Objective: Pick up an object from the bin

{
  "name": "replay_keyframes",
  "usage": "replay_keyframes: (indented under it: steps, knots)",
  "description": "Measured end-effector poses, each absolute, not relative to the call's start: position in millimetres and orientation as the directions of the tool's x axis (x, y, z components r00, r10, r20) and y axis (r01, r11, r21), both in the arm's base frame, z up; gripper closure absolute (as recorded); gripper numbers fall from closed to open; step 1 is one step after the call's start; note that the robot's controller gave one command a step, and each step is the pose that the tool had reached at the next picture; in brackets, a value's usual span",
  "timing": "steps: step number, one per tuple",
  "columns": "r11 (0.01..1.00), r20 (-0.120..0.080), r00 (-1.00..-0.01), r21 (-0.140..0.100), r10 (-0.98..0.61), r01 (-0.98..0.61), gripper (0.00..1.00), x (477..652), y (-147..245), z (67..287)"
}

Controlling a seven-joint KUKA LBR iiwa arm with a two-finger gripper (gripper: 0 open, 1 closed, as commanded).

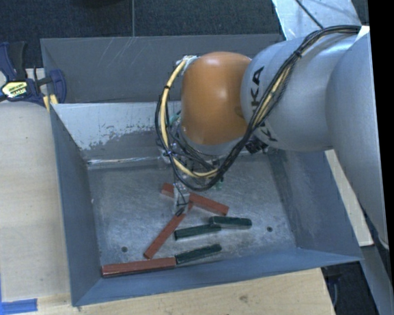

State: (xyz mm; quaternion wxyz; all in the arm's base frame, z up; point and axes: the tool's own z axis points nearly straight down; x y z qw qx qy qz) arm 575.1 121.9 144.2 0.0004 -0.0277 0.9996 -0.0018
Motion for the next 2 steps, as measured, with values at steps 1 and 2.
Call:
replay_keyframes:
  steps: [1, 2]
  knots:
    - [0.958, -0.004, -0.958, 0.001, -0.286, -0.286, 0.00, 543.2, 96.4, 74.1]
    - [0.959, -0.008, -0.959, 0.000, -0.283, -0.283, 1.00, 544.9, 96.7, 76.0]
